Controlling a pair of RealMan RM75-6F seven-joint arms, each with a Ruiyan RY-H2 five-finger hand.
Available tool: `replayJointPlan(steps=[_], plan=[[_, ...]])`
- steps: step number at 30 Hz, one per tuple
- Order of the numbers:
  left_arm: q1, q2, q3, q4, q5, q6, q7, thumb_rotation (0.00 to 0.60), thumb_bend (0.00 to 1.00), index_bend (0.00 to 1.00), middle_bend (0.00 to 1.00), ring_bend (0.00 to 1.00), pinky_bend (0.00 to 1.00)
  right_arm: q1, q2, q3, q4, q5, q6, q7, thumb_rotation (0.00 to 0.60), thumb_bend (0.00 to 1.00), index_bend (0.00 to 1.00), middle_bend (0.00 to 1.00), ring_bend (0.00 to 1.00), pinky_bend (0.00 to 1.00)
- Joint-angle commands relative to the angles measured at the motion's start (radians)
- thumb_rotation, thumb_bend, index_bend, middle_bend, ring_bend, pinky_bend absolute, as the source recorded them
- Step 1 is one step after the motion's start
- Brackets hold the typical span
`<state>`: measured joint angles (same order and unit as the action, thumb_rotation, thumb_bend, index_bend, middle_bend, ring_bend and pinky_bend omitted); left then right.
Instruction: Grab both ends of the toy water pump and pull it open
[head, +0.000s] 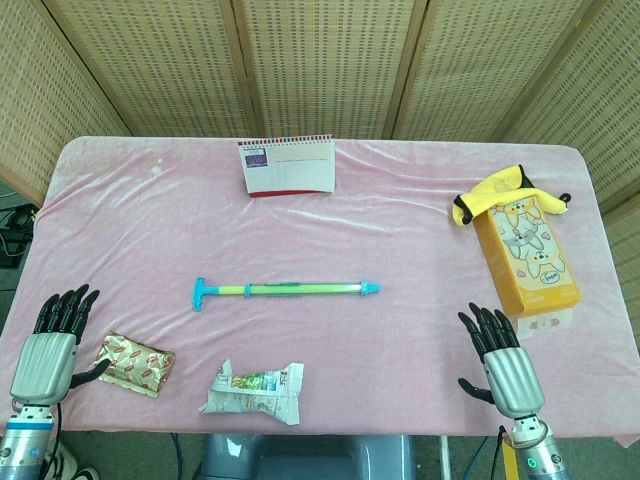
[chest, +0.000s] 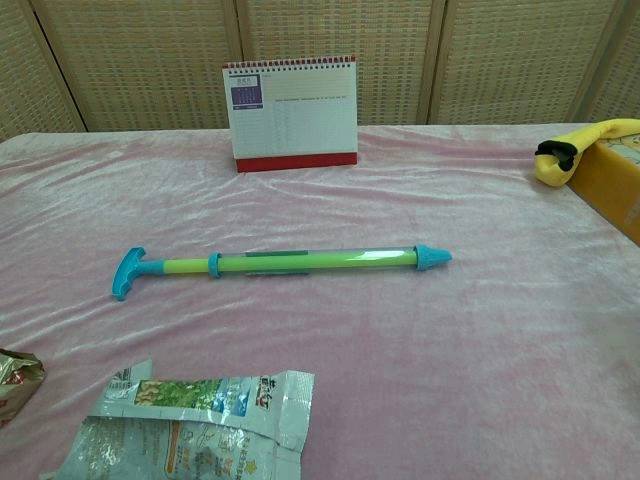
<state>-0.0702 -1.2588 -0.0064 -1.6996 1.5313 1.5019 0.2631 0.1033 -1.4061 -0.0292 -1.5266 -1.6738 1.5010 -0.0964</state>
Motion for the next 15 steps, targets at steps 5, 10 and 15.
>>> replayJointPlan(steps=[5, 10, 15], plan=[[0.001, -0.003, 0.003, -0.001, 0.004, 0.001, 0.009, 0.600, 0.15, 0.00, 0.00, 0.00, 0.00, -0.001, 0.007, 0.002, -0.006, -0.004, 0.008, 0.009, 0.600, 0.19, 0.00, 0.00, 0.00, 0.00], [0.000, -0.005, 0.002, 0.000, 0.002, -0.003, 0.011, 0.600, 0.15, 0.00, 0.00, 0.00, 0.00, -0.001, 0.013, 0.006, -0.011, -0.001, 0.011, 0.016, 0.600, 0.19, 0.00, 0.00, 0.00, 0.00], [-0.003, -0.009, 0.002, 0.003, -0.004, -0.010, 0.017, 0.600, 0.15, 0.00, 0.00, 0.00, 0.00, 0.000, 0.016, 0.010, -0.013, 0.007, 0.007, 0.024, 0.600, 0.19, 0.00, 0.00, 0.00, 0.00]])
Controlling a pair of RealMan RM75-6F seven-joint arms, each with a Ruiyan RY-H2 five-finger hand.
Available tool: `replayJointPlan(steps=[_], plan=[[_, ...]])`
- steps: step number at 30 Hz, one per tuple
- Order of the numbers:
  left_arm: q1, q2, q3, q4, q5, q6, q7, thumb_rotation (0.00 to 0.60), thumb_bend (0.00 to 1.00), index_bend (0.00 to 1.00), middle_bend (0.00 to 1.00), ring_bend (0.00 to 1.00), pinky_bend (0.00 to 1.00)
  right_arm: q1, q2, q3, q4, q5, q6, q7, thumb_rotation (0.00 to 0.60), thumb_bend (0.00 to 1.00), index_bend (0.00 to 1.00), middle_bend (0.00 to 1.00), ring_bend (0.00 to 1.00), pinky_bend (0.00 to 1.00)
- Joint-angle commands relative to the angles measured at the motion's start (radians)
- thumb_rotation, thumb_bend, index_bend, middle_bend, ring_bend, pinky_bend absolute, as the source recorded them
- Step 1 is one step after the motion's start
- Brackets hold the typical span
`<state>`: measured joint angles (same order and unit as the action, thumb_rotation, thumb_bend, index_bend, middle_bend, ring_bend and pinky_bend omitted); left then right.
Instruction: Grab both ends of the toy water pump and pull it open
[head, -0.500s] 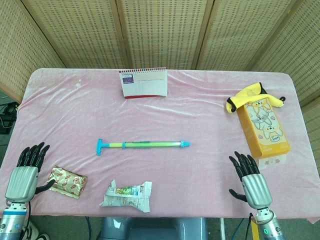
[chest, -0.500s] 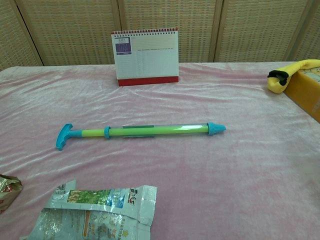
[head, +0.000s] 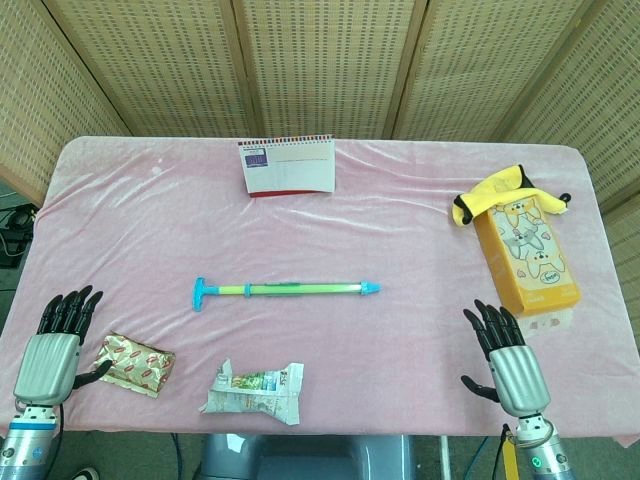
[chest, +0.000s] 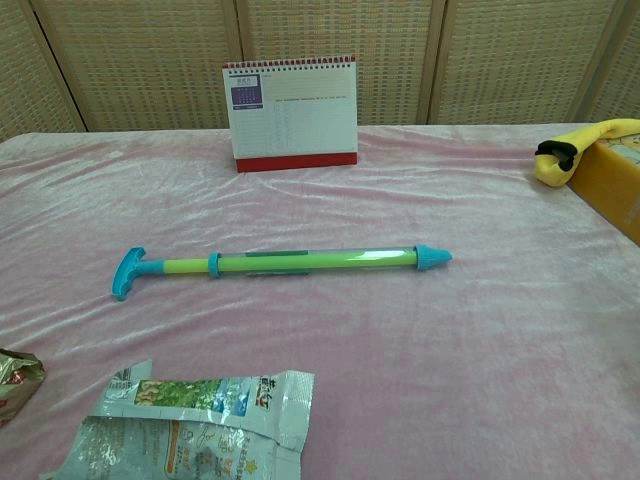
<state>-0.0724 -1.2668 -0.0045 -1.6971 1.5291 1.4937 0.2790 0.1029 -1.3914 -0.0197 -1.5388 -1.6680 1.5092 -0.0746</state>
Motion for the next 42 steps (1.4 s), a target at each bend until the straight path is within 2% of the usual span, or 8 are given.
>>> replayJointPlan(steps=[1, 12, 14, 18, 21, 24, 29, 42], plan=[[-0.001, -0.002, -0.001, 0.002, -0.004, -0.002, 0.003, 0.600, 0.15, 0.00, 0.00, 0.00, 0.00, 0.000, 0.002, 0.001, -0.001, 0.001, -0.001, 0.003, 0.600, 0.19, 0.00, 0.00, 0.00, 0.00], [-0.010, -0.017, -0.017, -0.011, -0.013, -0.005, 0.012, 0.600, 0.15, 0.00, 0.01, 0.01, 0.01, -0.004, 0.016, 0.000, -0.014, -0.005, 0.012, 0.020, 0.600, 0.19, 0.00, 0.00, 0.00, 0.00], [-0.035, -0.027, -0.043, -0.014, -0.028, -0.028, 0.016, 0.600, 0.16, 0.00, 0.15, 0.12, 0.10, -0.005, 0.020, 0.000, -0.018, -0.002, 0.012, 0.026, 0.600, 0.19, 0.00, 0.00, 0.00, 0.00], [-0.082, -0.049, -0.089, -0.007, -0.063, -0.069, 0.036, 0.600, 0.19, 0.04, 0.59, 0.53, 0.48, -0.003, 0.022, 0.002, -0.017, 0.003, 0.006, 0.028, 0.600, 0.19, 0.00, 0.00, 0.00, 0.00], [-0.127, -0.078, -0.134, 0.003, -0.109, -0.112, 0.054, 0.600, 0.21, 0.14, 0.79, 0.71, 0.66, -0.001, 0.023, 0.004, -0.017, 0.012, -0.003, 0.031, 0.600, 0.19, 0.00, 0.00, 0.00, 0.00], [-0.177, -0.106, -0.171, 0.012, -0.191, -0.185, 0.092, 0.600, 0.24, 0.25, 0.90, 0.81, 0.76, 0.001, 0.026, 0.006, -0.017, 0.018, -0.009, 0.039, 0.600, 0.19, 0.00, 0.00, 0.00, 0.00], [-0.259, -0.154, -0.212, 0.033, -0.321, -0.287, 0.196, 0.600, 0.27, 0.37, 0.96, 0.87, 0.81, 0.003, 0.031, 0.010, -0.018, 0.029, -0.016, 0.054, 0.600, 0.19, 0.00, 0.00, 0.00, 0.00], [-0.409, -0.267, -0.260, 0.098, -0.547, -0.389, 0.396, 0.600, 0.34, 0.41, 0.97, 0.87, 0.82, 0.007, 0.040, 0.023, -0.015, 0.057, -0.029, 0.082, 0.600, 0.19, 0.00, 0.00, 0.00, 0.00]])
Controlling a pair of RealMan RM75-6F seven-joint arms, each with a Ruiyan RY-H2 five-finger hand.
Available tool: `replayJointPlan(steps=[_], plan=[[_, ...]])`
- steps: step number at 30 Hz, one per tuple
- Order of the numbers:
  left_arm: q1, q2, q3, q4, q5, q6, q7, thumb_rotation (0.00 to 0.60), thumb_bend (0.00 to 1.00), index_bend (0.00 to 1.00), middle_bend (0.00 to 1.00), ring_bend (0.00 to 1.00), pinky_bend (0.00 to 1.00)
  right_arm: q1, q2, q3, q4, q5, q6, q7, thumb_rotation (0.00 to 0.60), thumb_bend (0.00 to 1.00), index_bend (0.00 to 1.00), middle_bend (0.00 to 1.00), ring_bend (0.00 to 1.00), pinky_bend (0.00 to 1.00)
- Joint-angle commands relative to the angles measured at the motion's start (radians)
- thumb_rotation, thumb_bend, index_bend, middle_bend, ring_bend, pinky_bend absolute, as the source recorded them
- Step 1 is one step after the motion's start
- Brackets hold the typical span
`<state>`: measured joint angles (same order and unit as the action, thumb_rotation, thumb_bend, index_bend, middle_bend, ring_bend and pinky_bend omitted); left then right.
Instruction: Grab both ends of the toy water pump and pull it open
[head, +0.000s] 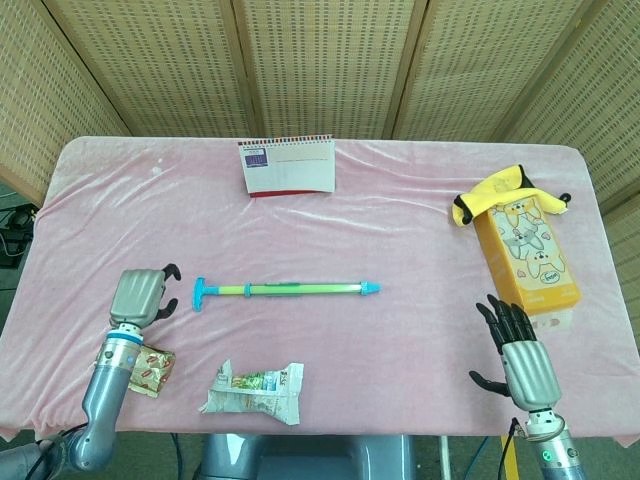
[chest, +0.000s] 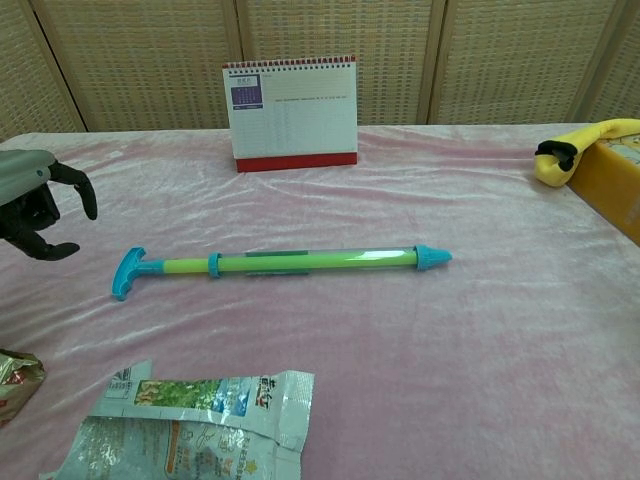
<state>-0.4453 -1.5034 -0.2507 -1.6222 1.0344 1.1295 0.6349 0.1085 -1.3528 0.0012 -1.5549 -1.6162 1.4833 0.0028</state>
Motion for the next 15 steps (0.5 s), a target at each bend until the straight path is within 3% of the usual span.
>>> replayJointPlan(steps=[1, 9, 15], plan=[[-0.048, -0.039, -0.018, 0.028, -0.075, -0.034, 0.052, 0.600, 0.34, 0.41, 0.97, 0.87, 0.82, 0.002, 0.002, 0.003, 0.002, 0.008, -0.005, 0.007, 0.600, 0.19, 0.00, 0.00, 0.00, 0.00], [-0.135, -0.105, -0.028, 0.090, -0.221, -0.071, 0.155, 0.600, 0.34, 0.41, 0.96, 0.87, 0.82, 0.006, 0.005, 0.010, 0.009, 0.028, -0.021, 0.031, 0.600, 0.19, 0.00, 0.00, 0.00, 0.00], [-0.182, -0.150, -0.026, 0.136, -0.273, -0.076, 0.184, 0.600, 0.34, 0.41, 0.97, 0.87, 0.82, 0.007, 0.009, 0.017, 0.011, 0.038, -0.022, 0.048, 0.600, 0.19, 0.00, 0.00, 0.00, 0.00]])
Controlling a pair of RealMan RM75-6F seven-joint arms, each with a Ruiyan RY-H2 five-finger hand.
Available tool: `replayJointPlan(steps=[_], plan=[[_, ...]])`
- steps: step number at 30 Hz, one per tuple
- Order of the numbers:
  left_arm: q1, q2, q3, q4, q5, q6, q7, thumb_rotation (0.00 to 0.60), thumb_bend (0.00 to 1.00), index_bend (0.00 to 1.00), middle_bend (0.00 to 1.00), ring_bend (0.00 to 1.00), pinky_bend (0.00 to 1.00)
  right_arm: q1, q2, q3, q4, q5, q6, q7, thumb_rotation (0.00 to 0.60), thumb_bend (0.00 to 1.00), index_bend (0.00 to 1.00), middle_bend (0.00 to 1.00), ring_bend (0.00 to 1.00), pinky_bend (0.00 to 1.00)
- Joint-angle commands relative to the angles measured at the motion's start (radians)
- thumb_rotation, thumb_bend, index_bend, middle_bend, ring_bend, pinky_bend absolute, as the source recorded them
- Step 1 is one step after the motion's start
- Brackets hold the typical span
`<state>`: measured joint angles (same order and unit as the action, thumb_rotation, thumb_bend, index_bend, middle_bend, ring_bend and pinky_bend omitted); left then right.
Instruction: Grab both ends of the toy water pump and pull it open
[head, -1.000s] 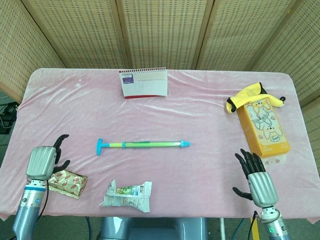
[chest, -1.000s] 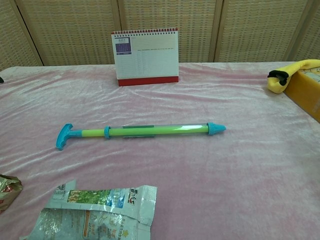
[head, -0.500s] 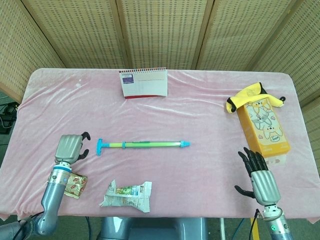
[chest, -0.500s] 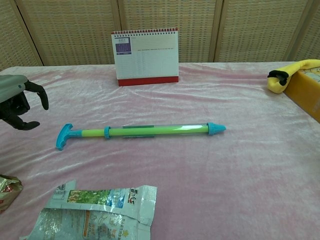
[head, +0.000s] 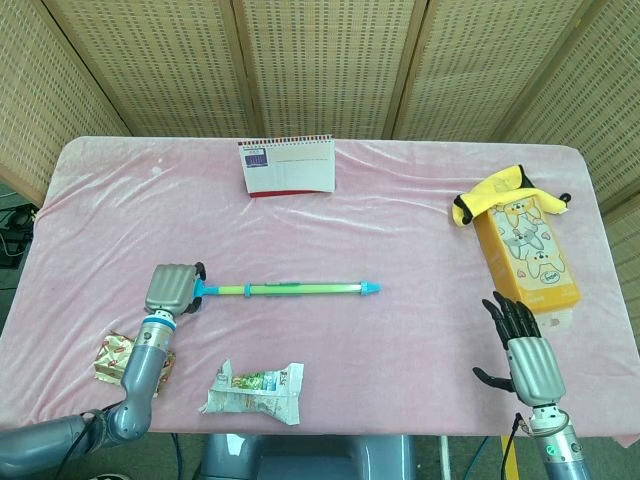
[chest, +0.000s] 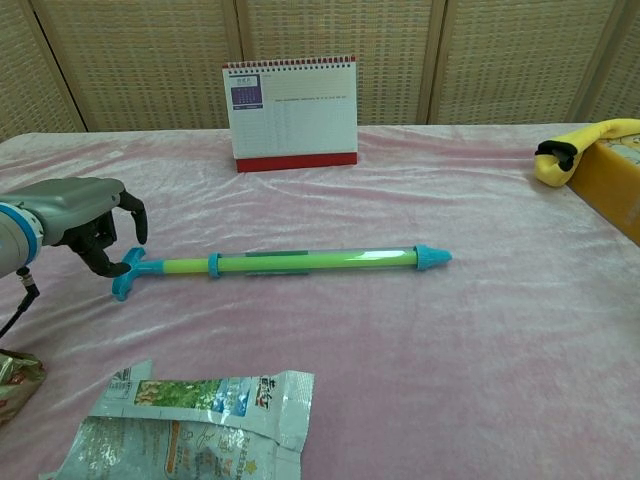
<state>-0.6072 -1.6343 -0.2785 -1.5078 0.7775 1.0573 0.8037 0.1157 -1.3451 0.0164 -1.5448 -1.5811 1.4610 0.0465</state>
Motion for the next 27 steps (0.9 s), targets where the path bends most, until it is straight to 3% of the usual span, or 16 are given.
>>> replayJointPlan(steps=[1, 16, 19, 24, 27], plan=[[-0.027, -0.025, 0.002, 0.030, -0.021, -0.004, 0.020, 0.600, 0.34, 0.41, 0.97, 0.87, 0.82, 0.000, 0.003, 0.003, 0.000, 0.004, 0.000, 0.007, 0.600, 0.19, 0.00, 0.00, 0.00, 0.00], [-0.113, -0.120, 0.017, 0.150, -0.108, -0.026, 0.058, 0.600, 0.34, 0.44, 0.97, 0.87, 0.82, 0.002, 0.012, 0.009, 0.000, 0.012, -0.003, 0.036, 0.600, 0.19, 0.00, 0.00, 0.00, 0.00], [-0.125, -0.137, 0.023, 0.174, -0.124, -0.028, 0.064, 0.600, 0.40, 0.48, 0.97, 0.87, 0.82, 0.002, 0.013, 0.009, -0.002, 0.009, 0.000, 0.041, 0.600, 0.19, 0.00, 0.00, 0.00, 0.00], [-0.133, -0.154, 0.033, 0.192, -0.126, -0.020, 0.057, 0.600, 0.60, 0.73, 0.97, 0.87, 0.82, 0.002, 0.015, 0.007, -0.004, 0.004, 0.004, 0.047, 0.600, 0.19, 0.00, 0.00, 0.00, 0.00], [-0.128, -0.153, 0.034, 0.183, -0.100, 0.002, 0.031, 0.600, 0.64, 0.82, 0.97, 0.87, 0.82, 0.001, 0.016, 0.005, -0.006, 0.000, 0.005, 0.048, 0.600, 0.19, 0.00, 0.00, 0.00, 0.00]])
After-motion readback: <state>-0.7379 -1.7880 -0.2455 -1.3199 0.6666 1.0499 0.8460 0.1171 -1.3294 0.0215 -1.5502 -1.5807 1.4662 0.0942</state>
